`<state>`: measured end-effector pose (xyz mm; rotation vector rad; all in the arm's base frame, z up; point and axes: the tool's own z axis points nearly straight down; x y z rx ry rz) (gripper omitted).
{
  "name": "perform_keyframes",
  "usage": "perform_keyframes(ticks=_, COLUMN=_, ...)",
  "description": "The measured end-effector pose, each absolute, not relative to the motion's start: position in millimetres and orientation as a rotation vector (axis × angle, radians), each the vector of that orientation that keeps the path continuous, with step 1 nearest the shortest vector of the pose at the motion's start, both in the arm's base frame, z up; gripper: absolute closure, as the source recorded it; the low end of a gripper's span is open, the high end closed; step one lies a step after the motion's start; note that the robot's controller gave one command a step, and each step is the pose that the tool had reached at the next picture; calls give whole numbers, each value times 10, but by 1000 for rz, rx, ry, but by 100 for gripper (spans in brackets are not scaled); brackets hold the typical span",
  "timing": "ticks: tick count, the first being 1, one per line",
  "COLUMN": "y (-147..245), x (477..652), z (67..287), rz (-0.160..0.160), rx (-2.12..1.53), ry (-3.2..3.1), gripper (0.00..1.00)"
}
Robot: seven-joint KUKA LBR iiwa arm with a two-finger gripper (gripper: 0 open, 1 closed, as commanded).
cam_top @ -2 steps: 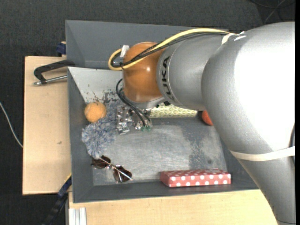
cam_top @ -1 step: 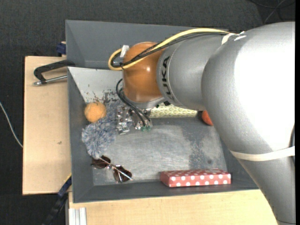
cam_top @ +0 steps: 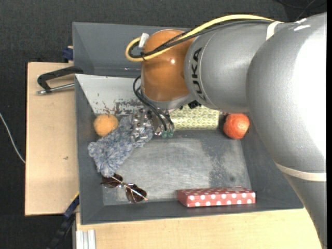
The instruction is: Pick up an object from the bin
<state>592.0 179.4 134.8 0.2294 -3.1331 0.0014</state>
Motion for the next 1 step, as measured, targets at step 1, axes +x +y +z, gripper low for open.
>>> perform_keyframes(ticks=1, y=1830, x=5869, z=2170, rz=-3, rx=162, ry=-3142, gripper=100)
